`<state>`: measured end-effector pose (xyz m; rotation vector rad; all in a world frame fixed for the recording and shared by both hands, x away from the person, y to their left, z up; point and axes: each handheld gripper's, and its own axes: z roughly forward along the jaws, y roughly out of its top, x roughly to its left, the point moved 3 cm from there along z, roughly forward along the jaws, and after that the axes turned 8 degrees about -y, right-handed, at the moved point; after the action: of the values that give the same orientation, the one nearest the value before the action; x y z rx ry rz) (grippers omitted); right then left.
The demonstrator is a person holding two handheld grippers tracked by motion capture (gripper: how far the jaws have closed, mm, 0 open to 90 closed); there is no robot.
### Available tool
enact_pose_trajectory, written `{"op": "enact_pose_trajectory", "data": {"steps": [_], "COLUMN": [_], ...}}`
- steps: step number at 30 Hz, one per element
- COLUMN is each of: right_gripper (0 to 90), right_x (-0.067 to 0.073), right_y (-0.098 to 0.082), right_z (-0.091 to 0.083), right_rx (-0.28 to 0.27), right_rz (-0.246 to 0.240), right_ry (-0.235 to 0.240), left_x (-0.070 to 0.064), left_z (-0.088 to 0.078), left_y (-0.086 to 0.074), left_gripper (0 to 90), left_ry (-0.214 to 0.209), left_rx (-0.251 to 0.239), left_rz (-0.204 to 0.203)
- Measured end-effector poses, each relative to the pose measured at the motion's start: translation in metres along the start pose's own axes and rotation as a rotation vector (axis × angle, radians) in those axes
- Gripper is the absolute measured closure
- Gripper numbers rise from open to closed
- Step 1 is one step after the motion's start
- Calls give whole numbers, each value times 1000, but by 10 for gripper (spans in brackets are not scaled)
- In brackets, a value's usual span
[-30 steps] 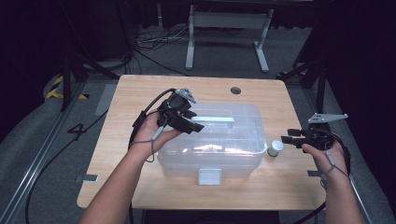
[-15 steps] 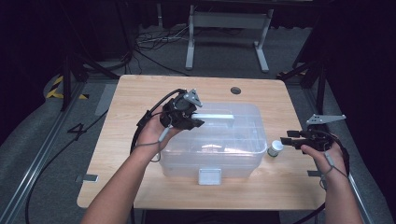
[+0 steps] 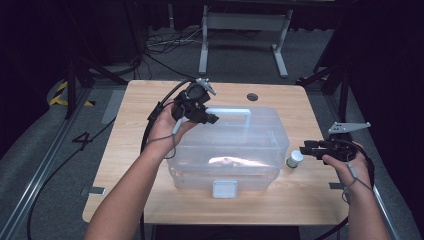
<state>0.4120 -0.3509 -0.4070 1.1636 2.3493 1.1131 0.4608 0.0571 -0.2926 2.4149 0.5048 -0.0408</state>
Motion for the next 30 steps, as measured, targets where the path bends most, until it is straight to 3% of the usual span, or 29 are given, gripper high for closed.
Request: {"op": "enact_pose_trajectory", "data": {"steps": [2, 5, 12, 17, 24, 30], "right_gripper": [708, 794, 886, 900, 900, 900], "right_x": [3, 8, 25, 41, 61, 74], "right_y": [0, 2, 7, 13, 20, 25], "right_z": [-3, -8, -13, -14, -13, -10], "right_rx": [-23, -57, -89, -106, -162, -187], "right_rz": [-13, -32, -94, -147, -205, -216], "right_ry": [8, 29, 88, 133, 216, 264], "left_x": [3, 11, 23, 29, 30, 28], "left_z": [-3, -5, -8, -9, -10, -10], "left_y": [4, 11, 20, 24, 25, 26], "left_gripper": [741, 738, 732, 729, 728, 728], "left_ry": [6, -6, -32, -54, -49, -49], "left_rx": [8, 25, 45, 53, 68, 75], "left_rz": [6, -17, -55, -86, -83, -83]}}
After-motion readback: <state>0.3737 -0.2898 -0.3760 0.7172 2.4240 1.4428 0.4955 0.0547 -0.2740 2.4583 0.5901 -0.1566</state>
